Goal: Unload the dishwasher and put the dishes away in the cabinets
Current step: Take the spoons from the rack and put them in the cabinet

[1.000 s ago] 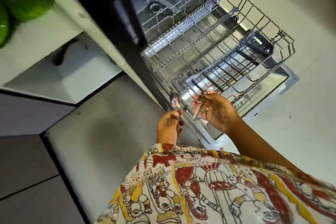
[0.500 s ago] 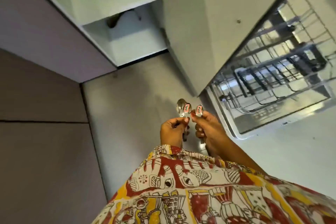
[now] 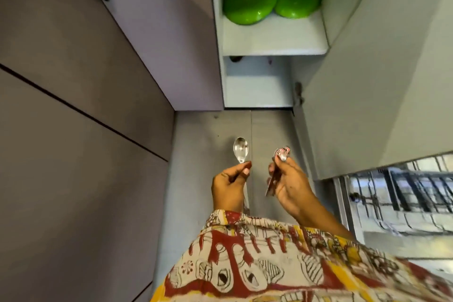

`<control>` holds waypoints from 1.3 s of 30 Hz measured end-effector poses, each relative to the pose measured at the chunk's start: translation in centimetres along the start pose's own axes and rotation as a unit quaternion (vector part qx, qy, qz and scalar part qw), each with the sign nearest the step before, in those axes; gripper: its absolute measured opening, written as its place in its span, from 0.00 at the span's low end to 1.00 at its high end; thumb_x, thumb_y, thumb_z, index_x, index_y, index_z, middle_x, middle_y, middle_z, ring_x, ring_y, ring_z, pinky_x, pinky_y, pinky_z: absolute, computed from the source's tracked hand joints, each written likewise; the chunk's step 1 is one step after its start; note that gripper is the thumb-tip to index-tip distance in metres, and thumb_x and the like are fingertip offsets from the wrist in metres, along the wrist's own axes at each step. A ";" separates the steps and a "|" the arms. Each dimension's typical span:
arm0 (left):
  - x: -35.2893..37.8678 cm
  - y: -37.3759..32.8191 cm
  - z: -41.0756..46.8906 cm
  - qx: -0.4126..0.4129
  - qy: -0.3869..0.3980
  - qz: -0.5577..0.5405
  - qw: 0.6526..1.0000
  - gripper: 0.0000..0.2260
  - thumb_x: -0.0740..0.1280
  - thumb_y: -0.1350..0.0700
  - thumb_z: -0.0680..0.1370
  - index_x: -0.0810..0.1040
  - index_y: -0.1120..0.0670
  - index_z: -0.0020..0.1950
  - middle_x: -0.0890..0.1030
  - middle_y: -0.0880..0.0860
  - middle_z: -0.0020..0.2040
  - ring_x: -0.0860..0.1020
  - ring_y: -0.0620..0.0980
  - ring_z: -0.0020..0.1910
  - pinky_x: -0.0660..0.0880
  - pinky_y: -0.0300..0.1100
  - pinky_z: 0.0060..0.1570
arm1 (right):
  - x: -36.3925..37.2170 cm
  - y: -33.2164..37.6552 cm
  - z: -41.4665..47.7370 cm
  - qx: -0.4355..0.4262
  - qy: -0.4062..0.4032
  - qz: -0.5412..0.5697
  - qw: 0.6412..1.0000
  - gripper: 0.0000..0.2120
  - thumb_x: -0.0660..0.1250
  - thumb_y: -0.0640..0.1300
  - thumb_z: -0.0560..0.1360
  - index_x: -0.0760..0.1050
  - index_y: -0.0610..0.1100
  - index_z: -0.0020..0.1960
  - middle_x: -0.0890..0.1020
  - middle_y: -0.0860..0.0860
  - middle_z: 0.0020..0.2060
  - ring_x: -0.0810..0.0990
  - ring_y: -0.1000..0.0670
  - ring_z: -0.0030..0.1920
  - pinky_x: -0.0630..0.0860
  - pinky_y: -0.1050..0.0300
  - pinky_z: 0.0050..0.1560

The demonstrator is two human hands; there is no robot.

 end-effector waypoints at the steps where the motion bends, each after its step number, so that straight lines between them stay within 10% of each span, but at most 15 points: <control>1: -0.3 -0.9 0.6 0.009 0.003 0.000 1.000 0.10 0.65 0.65 0.77 0.81 0.57 0.54 0.82 0.49 0.49 0.79 0.40 0.49 0.75 0.26 0.48 | 0.9 0.3 0.3 -0.005 0.001 -0.028 1.000 0.09 0.57 0.41 0.81 0.71 0.45 0.44 0.72 0.49 0.30 0.69 0.53 0.31 0.67 0.61 0.33; 13: 5.7 -7.4 13.6 -0.042 0.025 -0.217 0.975 0.07 0.61 0.62 0.79 0.73 0.50 0.45 0.83 0.47 0.47 0.78 0.46 0.47 0.72 0.42 0.40 | 8.1 4.4 8.9 0.085 0.133 -0.257 0.954 0.19 0.61 0.61 0.75 0.77 0.46 0.48 0.72 0.47 0.34 0.62 0.54 0.26 0.57 0.62 0.24; 18: 10.6 -9.7 18.3 -0.057 0.077 -0.282 0.955 0.12 0.58 0.60 0.80 0.72 0.52 0.62 0.78 0.48 0.41 0.76 0.46 0.45 0.71 0.42 0.43 | 8.6 10.8 13.0 0.029 0.182 -0.301 0.936 0.10 0.61 0.55 0.78 0.74 0.48 0.45 0.70 0.53 0.28 0.63 0.56 0.26 0.57 0.61 0.25; 24: 14.3 -13.4 23.2 -0.085 0.084 -0.291 0.949 0.16 0.51 0.63 0.81 0.75 0.49 0.43 0.77 0.46 0.34 0.74 0.46 0.42 0.66 0.43 0.42 | 9.8 16.5 19.8 0.058 0.186 -0.252 0.948 0.02 0.65 0.43 0.76 0.77 0.49 0.46 0.72 0.49 0.33 0.61 0.57 0.23 0.57 0.67 0.22; 35: 14.6 -14.7 29.6 -0.141 0.090 -0.216 0.962 0.09 0.56 0.54 0.81 0.74 0.47 0.45 0.78 0.47 0.58 0.72 0.48 0.61 0.52 0.57 0.69 | 13.5 22.4 25.8 0.097 0.159 -0.193 0.963 0.05 0.62 0.39 0.78 0.77 0.45 0.48 0.75 0.53 0.34 0.58 0.60 0.18 0.51 0.69 0.18; 39: 13.7 -15.1 31.4 -0.142 0.033 -0.203 0.968 0.10 0.55 0.57 0.82 0.74 0.53 0.58 0.75 0.52 0.60 0.72 0.52 0.63 0.64 0.51 0.62 | 14.2 24.5 27.8 0.022 0.135 -0.286 0.948 0.09 0.61 0.37 0.78 0.80 0.44 0.47 0.70 0.52 0.31 0.57 0.59 0.19 0.51 0.69 0.18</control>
Point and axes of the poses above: each hand's wrist, its own z-axis towards the middle knuckle, its own x-axis out of the palm, y = z × x, the point moved 8 cm from there along z, towards the middle knuckle
